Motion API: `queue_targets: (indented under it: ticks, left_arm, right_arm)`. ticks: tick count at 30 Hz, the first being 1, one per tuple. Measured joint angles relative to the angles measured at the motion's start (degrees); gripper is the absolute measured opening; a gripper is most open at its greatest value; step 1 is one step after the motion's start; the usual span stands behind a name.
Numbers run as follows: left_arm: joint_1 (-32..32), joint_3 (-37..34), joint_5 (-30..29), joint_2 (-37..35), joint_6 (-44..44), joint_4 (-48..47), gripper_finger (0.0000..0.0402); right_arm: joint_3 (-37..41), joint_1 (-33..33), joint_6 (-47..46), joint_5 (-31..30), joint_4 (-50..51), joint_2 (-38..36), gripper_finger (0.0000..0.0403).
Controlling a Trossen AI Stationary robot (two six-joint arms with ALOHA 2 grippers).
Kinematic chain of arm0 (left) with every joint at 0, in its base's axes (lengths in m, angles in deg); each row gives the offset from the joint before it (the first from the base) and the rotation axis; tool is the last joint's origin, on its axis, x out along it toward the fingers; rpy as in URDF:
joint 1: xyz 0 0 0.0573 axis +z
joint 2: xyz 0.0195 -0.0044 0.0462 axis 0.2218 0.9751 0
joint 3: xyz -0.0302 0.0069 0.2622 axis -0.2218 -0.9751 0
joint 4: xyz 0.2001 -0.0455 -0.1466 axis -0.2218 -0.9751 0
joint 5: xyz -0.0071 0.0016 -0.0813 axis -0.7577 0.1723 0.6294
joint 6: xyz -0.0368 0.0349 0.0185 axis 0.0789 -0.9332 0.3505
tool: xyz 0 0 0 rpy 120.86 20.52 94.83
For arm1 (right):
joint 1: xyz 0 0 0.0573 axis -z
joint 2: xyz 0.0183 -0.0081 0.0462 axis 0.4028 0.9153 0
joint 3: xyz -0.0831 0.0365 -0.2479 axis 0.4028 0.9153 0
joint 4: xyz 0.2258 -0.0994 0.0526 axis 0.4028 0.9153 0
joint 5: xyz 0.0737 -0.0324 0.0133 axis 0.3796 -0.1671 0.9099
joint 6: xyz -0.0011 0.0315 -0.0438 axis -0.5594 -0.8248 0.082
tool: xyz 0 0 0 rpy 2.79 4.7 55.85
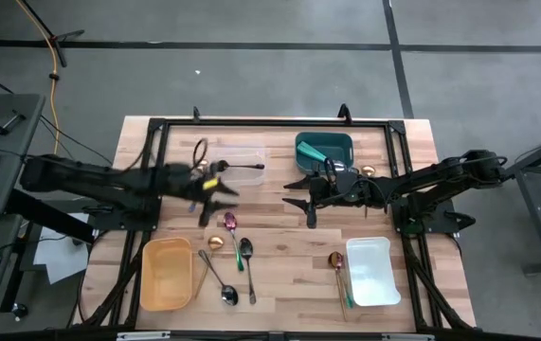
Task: Sort silverware by color (type)
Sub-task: Put the black spoon into the transparent bin
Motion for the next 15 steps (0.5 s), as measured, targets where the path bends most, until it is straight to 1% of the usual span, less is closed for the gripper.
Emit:
queue_targets:
  ticks: [3,6,15]
  left_arm:
    - [-3.58,-7.04,-2.75,-0.58,0.23,10.86,0.0145]
    - [-5.15,-10.73,-3.38,-0.59,-1.52,16.95,0.0145]
    - [-5.39,-11.21,-3.39,-0.59,-4.14,16.96,0.0145]
  right_arm:
    - [0.0,0.0,-0.02,0.02,-0.09,0.0,0.0165]
    - [0.01,0.0,-0.04,0.02,-0.71,0.0,0.0165]
    - [0.0,0.0,0.47,0.02,-1.76,0.0,0.0165]
